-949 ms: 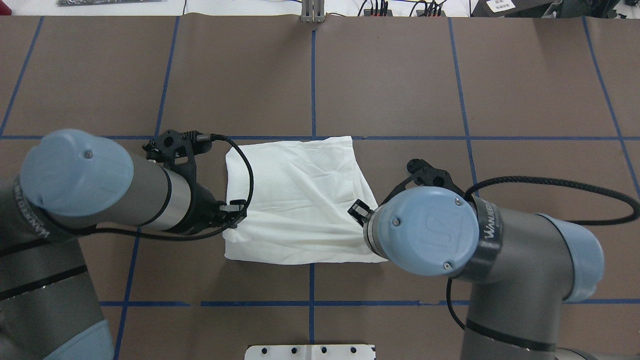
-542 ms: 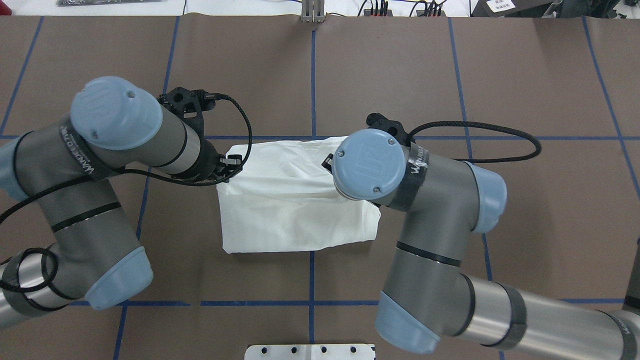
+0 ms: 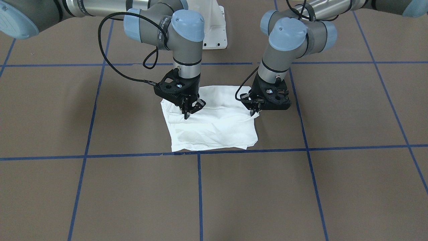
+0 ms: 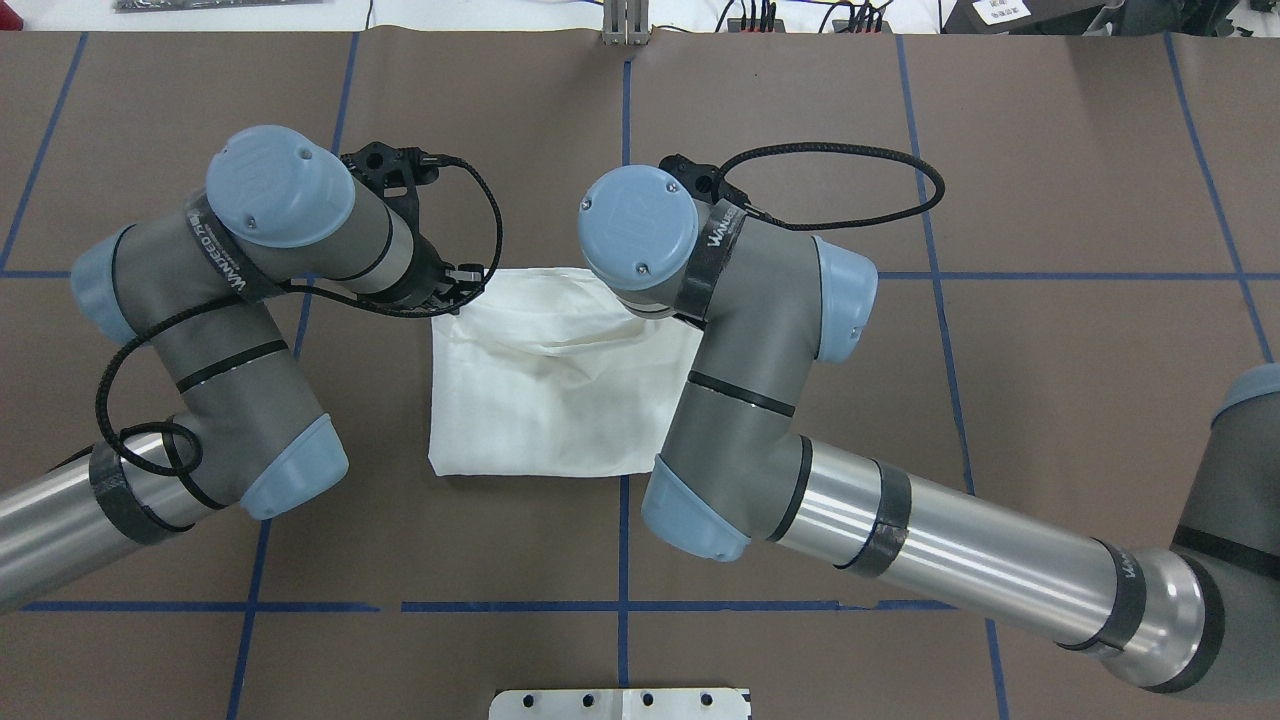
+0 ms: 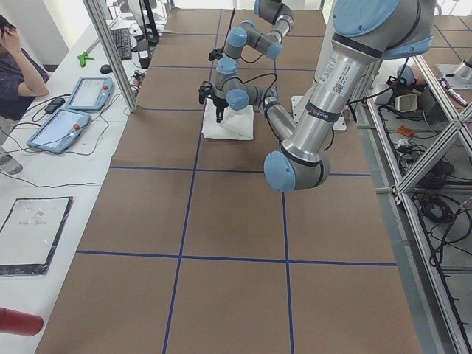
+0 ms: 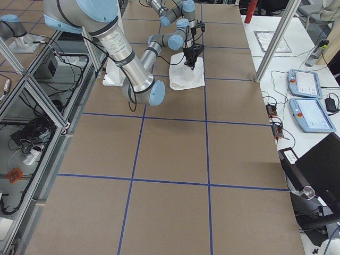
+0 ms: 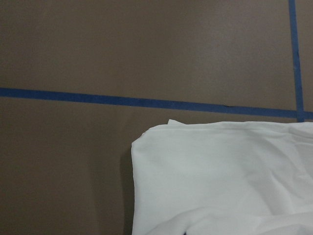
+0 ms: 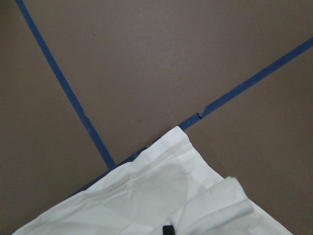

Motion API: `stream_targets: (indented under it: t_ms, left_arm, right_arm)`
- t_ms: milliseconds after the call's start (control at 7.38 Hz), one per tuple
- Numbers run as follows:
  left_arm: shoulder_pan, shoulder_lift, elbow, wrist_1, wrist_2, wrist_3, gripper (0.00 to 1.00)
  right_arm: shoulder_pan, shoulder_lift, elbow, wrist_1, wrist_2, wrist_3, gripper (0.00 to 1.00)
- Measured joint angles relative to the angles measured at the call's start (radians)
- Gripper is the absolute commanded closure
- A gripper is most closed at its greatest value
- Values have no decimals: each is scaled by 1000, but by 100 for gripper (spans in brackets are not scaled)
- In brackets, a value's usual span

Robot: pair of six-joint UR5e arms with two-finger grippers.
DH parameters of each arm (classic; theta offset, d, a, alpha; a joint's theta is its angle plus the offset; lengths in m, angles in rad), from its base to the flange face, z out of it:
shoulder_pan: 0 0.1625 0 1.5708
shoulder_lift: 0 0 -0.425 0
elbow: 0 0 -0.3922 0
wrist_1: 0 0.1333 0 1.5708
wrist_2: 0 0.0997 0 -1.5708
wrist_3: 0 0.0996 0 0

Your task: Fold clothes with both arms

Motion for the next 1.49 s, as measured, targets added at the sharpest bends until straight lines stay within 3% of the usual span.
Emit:
stream_targets:
  t_ms: [407, 542, 678, 1491]
  left_arm:
    - [-19, -19, 59, -30, 0, 19, 100]
    - [-19, -31, 92, -50, 1, 20, 38]
    - [-21, -36, 114, -70, 1, 20, 0]
    - [-69, 8, 65, -75, -27, 178, 0]
  right_arm:
    - [38, 24, -78, 38, 38, -71, 100]
    - [40, 24, -117, 90, 38, -82, 16]
    - [41, 23, -150, 127, 37, -99, 0]
    - [18, 44, -166, 148, 74, -208, 0]
